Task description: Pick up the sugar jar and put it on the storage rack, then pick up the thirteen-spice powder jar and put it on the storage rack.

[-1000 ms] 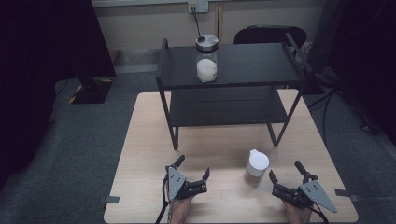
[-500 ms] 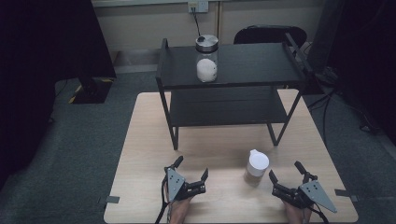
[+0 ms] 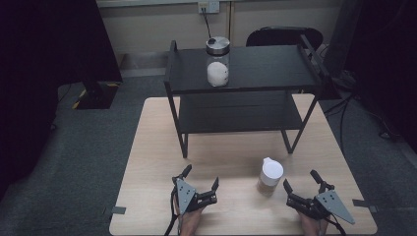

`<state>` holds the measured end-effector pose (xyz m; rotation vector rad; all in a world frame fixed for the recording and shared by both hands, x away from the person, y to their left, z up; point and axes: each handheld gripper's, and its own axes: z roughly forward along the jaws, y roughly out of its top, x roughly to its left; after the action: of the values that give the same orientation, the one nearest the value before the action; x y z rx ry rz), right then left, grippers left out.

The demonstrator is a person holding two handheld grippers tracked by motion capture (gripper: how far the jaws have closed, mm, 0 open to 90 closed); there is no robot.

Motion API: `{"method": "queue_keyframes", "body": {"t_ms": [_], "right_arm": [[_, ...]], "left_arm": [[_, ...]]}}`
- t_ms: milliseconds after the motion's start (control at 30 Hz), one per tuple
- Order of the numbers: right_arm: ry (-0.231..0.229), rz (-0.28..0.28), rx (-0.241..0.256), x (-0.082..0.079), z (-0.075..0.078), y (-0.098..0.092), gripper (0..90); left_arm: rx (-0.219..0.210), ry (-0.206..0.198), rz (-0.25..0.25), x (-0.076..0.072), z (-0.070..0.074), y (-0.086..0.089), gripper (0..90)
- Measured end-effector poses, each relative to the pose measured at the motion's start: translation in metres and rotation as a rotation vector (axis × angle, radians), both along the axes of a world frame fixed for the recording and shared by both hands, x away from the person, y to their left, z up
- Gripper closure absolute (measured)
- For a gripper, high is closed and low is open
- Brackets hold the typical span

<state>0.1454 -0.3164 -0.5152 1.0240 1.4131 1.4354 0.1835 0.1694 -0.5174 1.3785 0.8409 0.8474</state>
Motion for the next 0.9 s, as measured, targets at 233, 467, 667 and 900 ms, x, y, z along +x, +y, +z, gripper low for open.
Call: {"method": "queue_keyframes", "body": {"t_ms": [233,467,667,900], "right_arm": [[0.0,0.0,0.001,0.0,0.0,0.0,1.5],[-0.002,-0.023,0.001,-0.001,0.0,0.004,1.6],[0.012,-0.011,0.015,0.001,0.002,0.001,1.5],[-0.019,0.006,0.022,0.0,0.017,-0.003,1.6]], "left_arm": [[0.0,0.0,0.0,0.0,0.0,0.0,0.0],[-0.001,0.0,0.0,0.0,0.0,0.0,0.0],[0.001,0.0,0.0,0.0,0.0,0.0,0.0],[0.001,0.0,0.0,0.0,0.0,0.0,0.0]]}}
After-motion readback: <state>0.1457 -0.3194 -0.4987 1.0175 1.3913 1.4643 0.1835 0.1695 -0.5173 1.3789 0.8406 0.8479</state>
